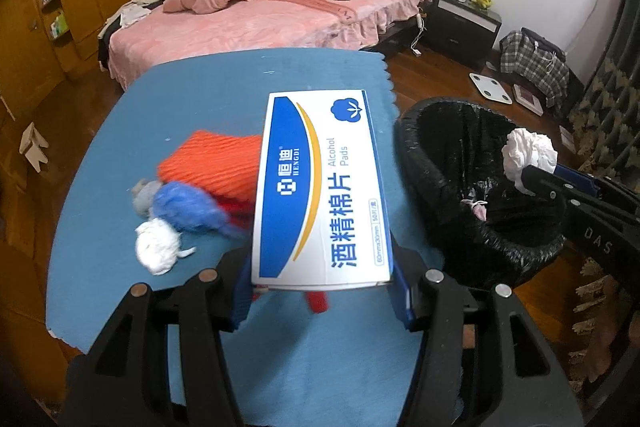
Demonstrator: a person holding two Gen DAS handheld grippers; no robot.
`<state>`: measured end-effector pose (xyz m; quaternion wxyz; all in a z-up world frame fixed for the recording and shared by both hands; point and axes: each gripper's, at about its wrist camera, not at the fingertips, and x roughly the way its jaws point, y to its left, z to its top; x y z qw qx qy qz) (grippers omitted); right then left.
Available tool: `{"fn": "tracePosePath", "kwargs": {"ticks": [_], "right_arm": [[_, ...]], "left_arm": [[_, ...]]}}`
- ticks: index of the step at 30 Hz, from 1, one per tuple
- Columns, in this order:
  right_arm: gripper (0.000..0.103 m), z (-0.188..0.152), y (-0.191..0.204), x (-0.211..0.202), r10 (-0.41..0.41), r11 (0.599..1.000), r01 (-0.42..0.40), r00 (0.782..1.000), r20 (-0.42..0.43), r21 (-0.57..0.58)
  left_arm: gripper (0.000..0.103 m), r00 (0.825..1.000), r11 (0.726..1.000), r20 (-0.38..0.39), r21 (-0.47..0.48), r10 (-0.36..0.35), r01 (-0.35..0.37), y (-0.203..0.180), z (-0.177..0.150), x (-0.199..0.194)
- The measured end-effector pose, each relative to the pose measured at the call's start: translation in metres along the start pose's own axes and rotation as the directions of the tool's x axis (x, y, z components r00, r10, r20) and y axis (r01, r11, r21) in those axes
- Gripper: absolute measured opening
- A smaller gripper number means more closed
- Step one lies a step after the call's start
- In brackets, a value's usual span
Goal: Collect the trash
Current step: 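Carry the box and tissue ball with both tools over the black bin, then open the left tool to drop the box while the right tool drops the tissue ball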
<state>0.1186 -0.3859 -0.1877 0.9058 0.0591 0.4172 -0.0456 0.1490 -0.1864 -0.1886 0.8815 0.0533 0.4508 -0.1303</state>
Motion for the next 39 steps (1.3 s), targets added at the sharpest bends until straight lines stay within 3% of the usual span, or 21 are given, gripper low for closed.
{"fn": "tracePosePath", "kwargs": {"ticks": [16,29,30,33,39], "right_arm": [[0.034,0.013,-0.128,0.050,-0.072,0.991,0.083,0.992,-0.103,0.107],[0.035,0.011,-0.175,0.094,-0.078,0.985,0.102,0.983,-0.164,0.142],[0.037,0.011,-0.177,0.098,-0.074,0.985,0.099,0.982,-0.173,0.142],[0.055,0.006,-0.184,0.106,-0.072,0.981,0.106,0.976,-0.204,0.161],[0.056,-0.007,-0.187,0.100,-0.083,0.974,0.123,0.975,-0.205,0.190]], "left_arm": [[0.054,0.997,0.996,-0.032,0.059,-0.070,0.072,-0.107,0.041,0.053],[0.054,0.992,0.987,-0.079,0.116,-0.100,0.109,-0.161,0.052,0.110],[0.055,0.991,0.984,-0.085,0.133,-0.107,0.118,-0.166,0.051,0.116],[0.080,0.985,0.976,-0.120,0.164,-0.123,0.142,-0.172,0.049,0.134],[0.079,0.986,0.975,-0.129,0.182,-0.106,0.129,-0.156,0.036,0.137]]}}
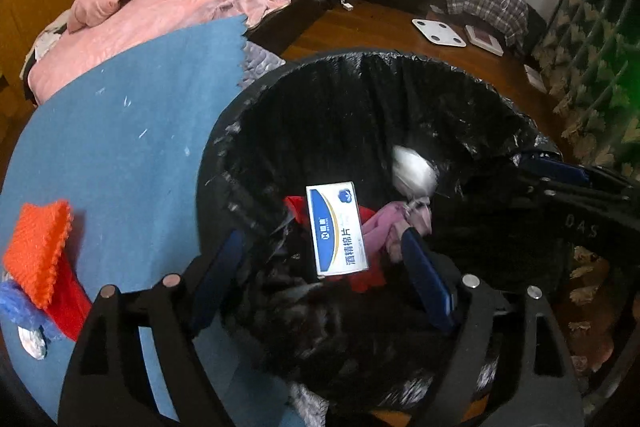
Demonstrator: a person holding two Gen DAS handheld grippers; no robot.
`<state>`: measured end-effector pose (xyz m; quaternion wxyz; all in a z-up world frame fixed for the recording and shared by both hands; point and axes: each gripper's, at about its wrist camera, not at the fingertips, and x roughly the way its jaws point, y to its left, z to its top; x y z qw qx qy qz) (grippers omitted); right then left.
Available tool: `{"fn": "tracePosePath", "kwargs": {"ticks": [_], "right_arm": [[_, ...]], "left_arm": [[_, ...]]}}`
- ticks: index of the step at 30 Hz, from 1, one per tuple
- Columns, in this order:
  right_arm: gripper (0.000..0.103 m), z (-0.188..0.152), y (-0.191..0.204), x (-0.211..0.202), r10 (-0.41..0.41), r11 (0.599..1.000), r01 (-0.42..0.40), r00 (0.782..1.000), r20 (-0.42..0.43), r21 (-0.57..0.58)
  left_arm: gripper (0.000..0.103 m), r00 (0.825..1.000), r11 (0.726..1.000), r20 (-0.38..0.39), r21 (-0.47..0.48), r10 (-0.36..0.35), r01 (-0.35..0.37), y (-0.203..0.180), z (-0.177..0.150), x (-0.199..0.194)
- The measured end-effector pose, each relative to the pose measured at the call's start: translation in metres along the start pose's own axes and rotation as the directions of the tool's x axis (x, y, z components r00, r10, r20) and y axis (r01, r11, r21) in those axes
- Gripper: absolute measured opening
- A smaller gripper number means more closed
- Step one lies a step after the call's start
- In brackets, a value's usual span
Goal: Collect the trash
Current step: 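Open the left tool to drop the box while the right tool drops the tissue ball, then move both open tools back over the table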
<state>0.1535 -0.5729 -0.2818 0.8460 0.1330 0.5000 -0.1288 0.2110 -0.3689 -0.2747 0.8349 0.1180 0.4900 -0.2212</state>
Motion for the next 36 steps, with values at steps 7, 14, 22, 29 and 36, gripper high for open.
{"fn": "tracePosePath", "kwargs": {"ticks": [7,14,22,29,36], "right_arm": [[0.056,-0.028,0.023,-0.032,0.004,1.000,-0.005,0.999,0.044,0.031],[0.056,-0.058,0.103,-0.068,0.080,0.996,-0.076,0.993,0.090,-0.046],[0.056,-0.091,0.206,-0.085,0.162,0.978,-0.148,0.983,0.091,-0.144],[0.056,-0.108,0.275,-0.085,0.192,0.969,-0.173,0.977,0.097,-0.176],[0.056,-0.116,0.320,-0.073,0.191,0.965,-0.170,0.977,0.091,-0.202]], "left_arm": [[0.079,0.999,0.999,0.018,-0.044,0.027,-0.026,0.050,-0.029,-0.036],[0.079,0.994,0.990,0.058,-0.113,0.094,-0.087,0.126,-0.064,-0.084],[0.079,0.976,0.964,0.086,-0.193,0.202,-0.183,0.231,-0.118,-0.132],[0.079,0.966,0.942,0.105,-0.267,0.236,-0.202,0.299,-0.146,-0.157],[0.079,0.970,0.944,0.118,-0.279,0.214,-0.174,0.322,-0.150,-0.156]]}}
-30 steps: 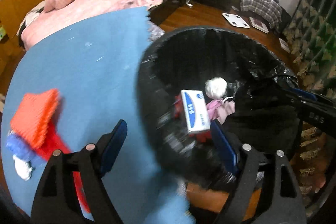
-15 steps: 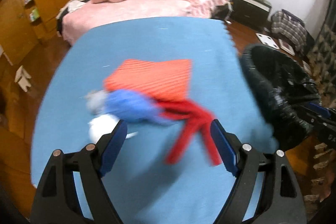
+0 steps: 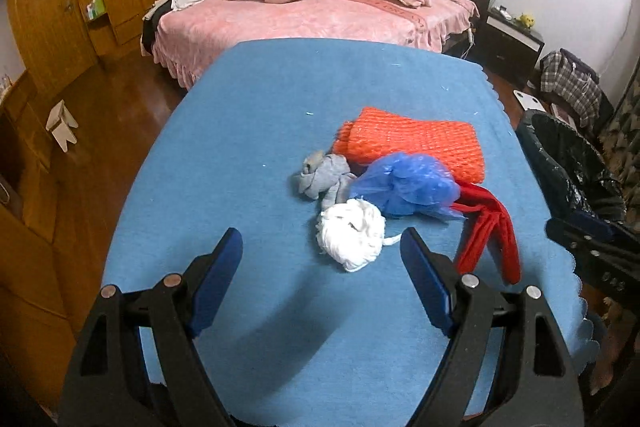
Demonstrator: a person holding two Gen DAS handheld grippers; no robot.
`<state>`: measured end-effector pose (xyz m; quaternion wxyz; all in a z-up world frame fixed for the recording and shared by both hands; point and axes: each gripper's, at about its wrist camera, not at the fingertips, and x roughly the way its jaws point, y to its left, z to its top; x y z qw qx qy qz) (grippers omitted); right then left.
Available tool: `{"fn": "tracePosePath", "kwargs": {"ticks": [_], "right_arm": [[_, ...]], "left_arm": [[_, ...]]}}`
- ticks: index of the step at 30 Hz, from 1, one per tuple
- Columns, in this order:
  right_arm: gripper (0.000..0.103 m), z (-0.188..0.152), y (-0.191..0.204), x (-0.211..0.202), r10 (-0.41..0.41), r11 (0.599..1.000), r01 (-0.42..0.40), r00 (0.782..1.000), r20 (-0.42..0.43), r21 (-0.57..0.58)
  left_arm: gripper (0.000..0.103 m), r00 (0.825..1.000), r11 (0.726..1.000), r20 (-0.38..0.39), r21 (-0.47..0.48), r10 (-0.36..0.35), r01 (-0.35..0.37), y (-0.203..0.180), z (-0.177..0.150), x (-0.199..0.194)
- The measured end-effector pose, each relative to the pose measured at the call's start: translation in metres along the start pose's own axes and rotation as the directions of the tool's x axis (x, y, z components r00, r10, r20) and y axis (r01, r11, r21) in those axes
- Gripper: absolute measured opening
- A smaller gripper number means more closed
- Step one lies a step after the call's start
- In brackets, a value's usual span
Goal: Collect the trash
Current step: 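Move both open tools back over the table, then grasp the white paper bundle with the left tool while the right tool grasps the red glove, then carry the paper bundle and red glove with both tools over the bin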
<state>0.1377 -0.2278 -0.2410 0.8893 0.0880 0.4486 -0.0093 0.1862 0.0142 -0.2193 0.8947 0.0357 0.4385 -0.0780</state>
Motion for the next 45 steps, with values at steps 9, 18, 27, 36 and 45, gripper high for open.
{"fn": "tracePosePath", "kwargs": {"ticks": [9,18,27,36,45], "right_arm": [[0.055,0.002,0.021,0.029,-0.019,1.000,0.019,1.000,-0.019,-0.013],[0.055,0.009,0.015,0.057,-0.025,1.000,0.024,0.998,-0.052,-0.005],[0.034,0.007,0.020,0.076,-0.016,1.000,0.014,0.995,-0.095,-0.020],[0.010,0.002,0.022,0.074,0.018,1.000,-0.020,0.993,-0.113,-0.021],[0.009,0.006,0.020,0.051,0.037,0.999,-0.039,0.996,-0.084,-0.028]], "left_arm": [[0.079,0.998,0.999,-0.053,0.019,-0.033,0.034,-0.001,-0.008,0.038],[0.078,0.992,0.997,-0.112,0.038,-0.058,0.063,-0.007,-0.012,0.079],[0.039,0.985,0.995,-0.151,0.043,-0.087,0.095,-0.008,-0.016,0.098],[0.032,0.986,0.996,-0.140,0.016,-0.086,0.089,-0.006,-0.017,0.082],[0.032,0.994,0.998,-0.099,0.002,-0.054,0.055,-0.007,-0.009,0.052]]}}
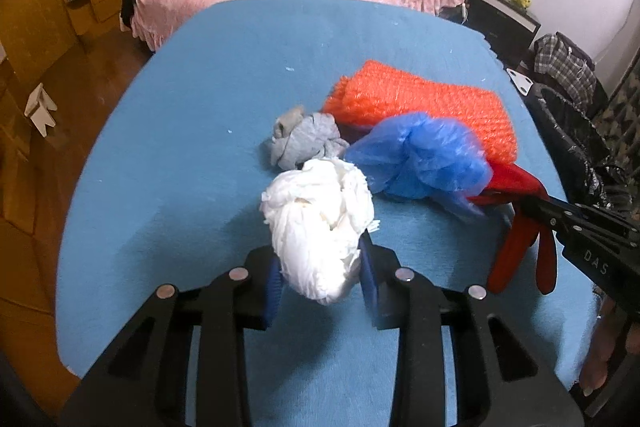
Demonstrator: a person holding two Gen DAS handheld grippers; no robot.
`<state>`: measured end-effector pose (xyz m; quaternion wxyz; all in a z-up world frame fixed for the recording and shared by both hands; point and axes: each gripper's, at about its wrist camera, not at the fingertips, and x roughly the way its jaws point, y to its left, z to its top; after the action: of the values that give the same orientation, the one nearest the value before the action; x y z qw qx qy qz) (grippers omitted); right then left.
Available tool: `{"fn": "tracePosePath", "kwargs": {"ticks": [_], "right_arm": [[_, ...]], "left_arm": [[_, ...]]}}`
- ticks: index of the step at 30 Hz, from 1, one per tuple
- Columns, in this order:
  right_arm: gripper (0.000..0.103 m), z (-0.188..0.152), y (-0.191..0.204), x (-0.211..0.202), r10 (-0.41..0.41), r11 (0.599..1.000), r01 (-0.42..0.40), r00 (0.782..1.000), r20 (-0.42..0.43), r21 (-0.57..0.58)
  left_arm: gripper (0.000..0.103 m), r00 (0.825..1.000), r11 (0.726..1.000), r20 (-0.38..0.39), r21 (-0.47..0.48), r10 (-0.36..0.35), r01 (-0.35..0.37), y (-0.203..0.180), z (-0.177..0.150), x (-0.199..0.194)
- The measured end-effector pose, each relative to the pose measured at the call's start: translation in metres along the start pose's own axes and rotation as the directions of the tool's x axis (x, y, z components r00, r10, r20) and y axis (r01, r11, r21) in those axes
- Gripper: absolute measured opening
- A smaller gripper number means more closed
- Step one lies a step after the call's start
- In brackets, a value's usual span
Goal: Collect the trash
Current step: 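Carry the paper bundle and red glove with both tools over the bin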
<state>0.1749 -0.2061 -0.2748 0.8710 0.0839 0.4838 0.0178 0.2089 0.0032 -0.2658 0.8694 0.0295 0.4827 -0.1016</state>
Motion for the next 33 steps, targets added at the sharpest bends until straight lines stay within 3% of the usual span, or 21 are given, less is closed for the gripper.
{"fn": "tracePosePath", "kwargs": {"ticks": [17,33], "right_arm": [[0.009,0.014,-0.014,-0.062,0.011,1.000,-0.012,0.995,0.097,0.004],[0.009,0.015,-0.038,-0.106,-0.017,1.000,0.015,0.986,0.165,0.017]], "left_arm": [[0.032,0.998,1.000,0.053,0.007,0.019,-0.019,-0.014,0.004,-0.044],[0.032,0.998,0.999,0.055,-0.004,0.037,-0.037,-0.037,0.000,-0.070]]}}
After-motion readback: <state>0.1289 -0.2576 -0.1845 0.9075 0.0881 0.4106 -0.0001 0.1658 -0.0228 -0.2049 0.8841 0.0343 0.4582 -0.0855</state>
